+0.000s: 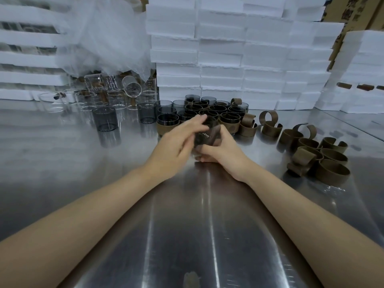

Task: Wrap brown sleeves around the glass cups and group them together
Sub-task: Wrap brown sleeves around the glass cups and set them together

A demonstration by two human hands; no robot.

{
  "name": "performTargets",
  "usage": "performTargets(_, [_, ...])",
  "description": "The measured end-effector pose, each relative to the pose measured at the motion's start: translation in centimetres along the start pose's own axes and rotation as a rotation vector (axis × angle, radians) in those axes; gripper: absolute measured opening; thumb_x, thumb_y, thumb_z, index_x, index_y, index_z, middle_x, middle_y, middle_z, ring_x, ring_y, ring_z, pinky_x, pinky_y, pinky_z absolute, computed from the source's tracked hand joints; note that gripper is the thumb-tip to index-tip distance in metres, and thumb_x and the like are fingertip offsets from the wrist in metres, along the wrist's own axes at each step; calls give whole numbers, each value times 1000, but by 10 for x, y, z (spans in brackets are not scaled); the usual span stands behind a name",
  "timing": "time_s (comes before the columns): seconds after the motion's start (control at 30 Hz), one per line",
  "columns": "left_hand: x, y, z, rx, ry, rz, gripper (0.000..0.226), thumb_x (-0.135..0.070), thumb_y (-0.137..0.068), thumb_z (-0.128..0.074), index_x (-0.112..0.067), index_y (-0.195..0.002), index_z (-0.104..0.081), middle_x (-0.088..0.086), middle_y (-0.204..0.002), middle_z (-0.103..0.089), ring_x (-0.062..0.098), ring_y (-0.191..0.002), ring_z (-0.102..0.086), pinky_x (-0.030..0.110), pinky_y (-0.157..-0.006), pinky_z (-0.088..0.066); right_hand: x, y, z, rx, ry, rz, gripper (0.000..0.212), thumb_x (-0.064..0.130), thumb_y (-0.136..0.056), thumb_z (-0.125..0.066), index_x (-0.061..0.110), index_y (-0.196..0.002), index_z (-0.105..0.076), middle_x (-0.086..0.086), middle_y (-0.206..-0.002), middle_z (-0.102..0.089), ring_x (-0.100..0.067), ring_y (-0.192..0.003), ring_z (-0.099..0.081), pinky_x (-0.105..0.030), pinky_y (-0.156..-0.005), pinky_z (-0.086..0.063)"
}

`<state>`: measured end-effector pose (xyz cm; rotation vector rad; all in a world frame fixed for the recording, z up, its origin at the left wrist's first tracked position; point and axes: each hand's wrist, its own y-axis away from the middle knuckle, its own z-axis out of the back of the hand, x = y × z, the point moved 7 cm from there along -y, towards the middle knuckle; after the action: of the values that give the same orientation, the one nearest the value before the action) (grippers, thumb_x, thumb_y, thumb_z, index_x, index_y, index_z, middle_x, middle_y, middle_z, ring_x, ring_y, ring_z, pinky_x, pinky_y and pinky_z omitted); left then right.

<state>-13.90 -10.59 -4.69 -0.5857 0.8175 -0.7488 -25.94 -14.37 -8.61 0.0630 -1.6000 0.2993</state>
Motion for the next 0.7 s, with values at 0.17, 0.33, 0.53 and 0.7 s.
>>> performTargets(0.17, [-15,5,-29,278,-441,-194,52,-31,-102,-28,-9,-147,-40,2,-159,-28,16,-150,-8,36,-124,-6,2,-5,18,-204,361,119,25,5,-84,-64,13,-101,-46,-3,-89,-63,-16,-81,-63,-32,-72,-54])
performTargets(0.33, [-7,6,-29,286,-465,-85,65,-41,-101,-24,-5,-154,-11,6,-164,-1,16,-151,5,34,-124,-5,10,0,12,-214,523,259,35,26,-75,-74,24,-86,-41,9,-74,-58,6,-63,-53,-11,-57,-42])
performTargets(0.53, [13,5,-23,187,-202,183,81,-47,-98,-42,-19,-154,9,-1,-164,6,8,-149,1,5,-110,1,11,5,-2,-95,639,283,38,31,-72,-69,22,-89,-36,0,-75,-61,-14,-67,-56,-36,-64,-49])
performTargets(0.7, [28,1,-16,74,100,370,101,-47,-81,-72,-27,-156,-8,-22,-147,-38,-19,-122,-37,-7,-94,-22,15,8,-7,-30,593,341,42,19,-71,-70,33,-83,-32,19,-71,-58,-1,-62,-55,-29,-61,-48])
